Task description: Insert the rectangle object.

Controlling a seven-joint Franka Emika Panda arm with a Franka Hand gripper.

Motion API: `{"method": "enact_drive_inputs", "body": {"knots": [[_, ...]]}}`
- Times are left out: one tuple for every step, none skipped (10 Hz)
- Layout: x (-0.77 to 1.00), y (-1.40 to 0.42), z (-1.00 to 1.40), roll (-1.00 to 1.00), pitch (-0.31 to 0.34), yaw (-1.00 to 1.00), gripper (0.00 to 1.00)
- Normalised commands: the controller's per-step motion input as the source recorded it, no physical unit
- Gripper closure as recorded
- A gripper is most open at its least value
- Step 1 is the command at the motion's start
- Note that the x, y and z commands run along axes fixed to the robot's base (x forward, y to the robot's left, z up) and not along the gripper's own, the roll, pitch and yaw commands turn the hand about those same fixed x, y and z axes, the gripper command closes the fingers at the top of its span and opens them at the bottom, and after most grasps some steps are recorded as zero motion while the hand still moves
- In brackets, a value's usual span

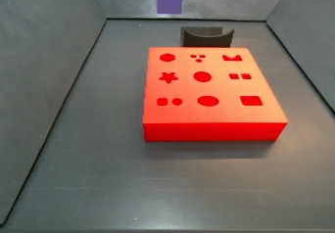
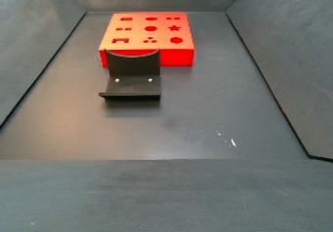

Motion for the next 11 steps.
{"method": "enact_drive_inputs", "body": {"knots": [[0.33,-0.15,-0.11,0.0,-0.033,0.0,1.0],[1.0,-0.4,-0.12,0.0,0.014,0.0,1.0],[1.0,-0.39,-0.2,0.0,0.0,0.0,1.0],[0.99,-0.31,-0.27,0.0,-0.094,0.0,1.0],[0.9,-0.32,-0.34,0.0,-0.164,0.0,1.0],[0.85,-0.3,-0.29,0.0,-0.176,0.0,1.0],[0.75,-0.27,-0.29,-0.03,-0.207,0.0,1.0],[0.7,-0.22,-0.29,-0.05,-0.226,0.0,1.0],[0.75,-0.2,-0.31,-0.06,-0.211,0.0,1.0],[0.75,-0.21,-0.31,-0.06,-0.203,0.0,1.0],[0.63,-0.21,-0.3,-0.05,-0.196,0.0,1.0]]}}
